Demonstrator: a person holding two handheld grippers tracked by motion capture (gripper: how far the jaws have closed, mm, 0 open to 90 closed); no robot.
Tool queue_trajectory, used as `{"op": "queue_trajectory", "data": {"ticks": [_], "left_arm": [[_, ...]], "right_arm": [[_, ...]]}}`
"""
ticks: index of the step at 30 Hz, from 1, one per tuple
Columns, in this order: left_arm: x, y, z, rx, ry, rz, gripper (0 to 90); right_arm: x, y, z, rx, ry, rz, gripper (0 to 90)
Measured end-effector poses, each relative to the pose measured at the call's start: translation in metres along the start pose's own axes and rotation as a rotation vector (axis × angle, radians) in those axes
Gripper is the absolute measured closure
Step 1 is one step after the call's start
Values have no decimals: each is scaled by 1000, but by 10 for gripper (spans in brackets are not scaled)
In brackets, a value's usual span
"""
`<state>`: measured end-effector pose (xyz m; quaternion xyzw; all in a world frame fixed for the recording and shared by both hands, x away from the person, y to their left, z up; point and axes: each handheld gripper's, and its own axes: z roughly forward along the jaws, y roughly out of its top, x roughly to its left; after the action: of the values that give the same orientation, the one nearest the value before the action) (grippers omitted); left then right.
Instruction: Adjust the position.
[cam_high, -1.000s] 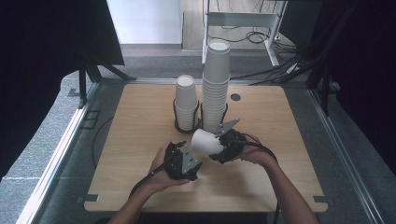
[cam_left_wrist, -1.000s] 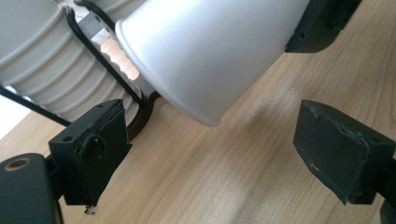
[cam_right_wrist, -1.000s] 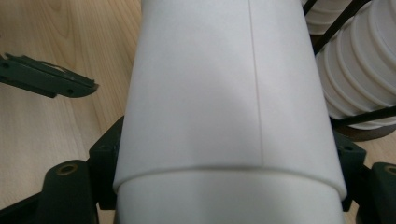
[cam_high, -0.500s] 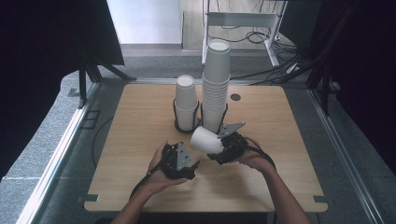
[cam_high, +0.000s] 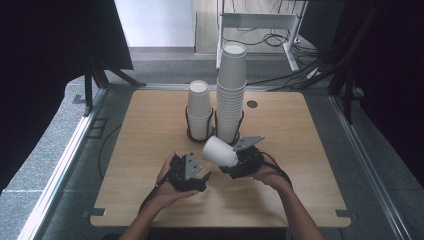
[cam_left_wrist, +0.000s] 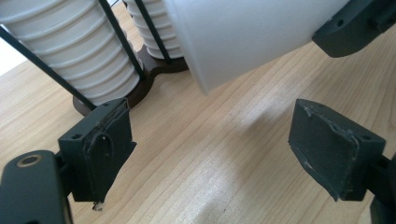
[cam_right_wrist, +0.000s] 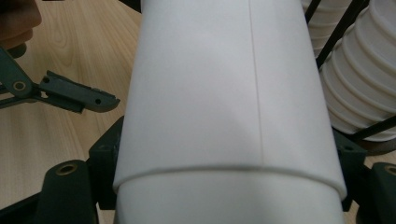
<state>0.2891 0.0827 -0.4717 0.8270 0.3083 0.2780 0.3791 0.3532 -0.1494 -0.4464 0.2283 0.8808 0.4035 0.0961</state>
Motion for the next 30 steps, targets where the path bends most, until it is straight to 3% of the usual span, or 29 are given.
{"op": "queue_trajectory", "data": {"ticks": [21, 30], "left_arm": [[6, -4, 3, 14, -25, -90, 146], [9, -6, 3, 29, -31, -125, 147]], "right_arm": [[15, -22, -4, -164, -37, 85, 230], [18, -31, -2, -204, -55, 119, 230]]}}
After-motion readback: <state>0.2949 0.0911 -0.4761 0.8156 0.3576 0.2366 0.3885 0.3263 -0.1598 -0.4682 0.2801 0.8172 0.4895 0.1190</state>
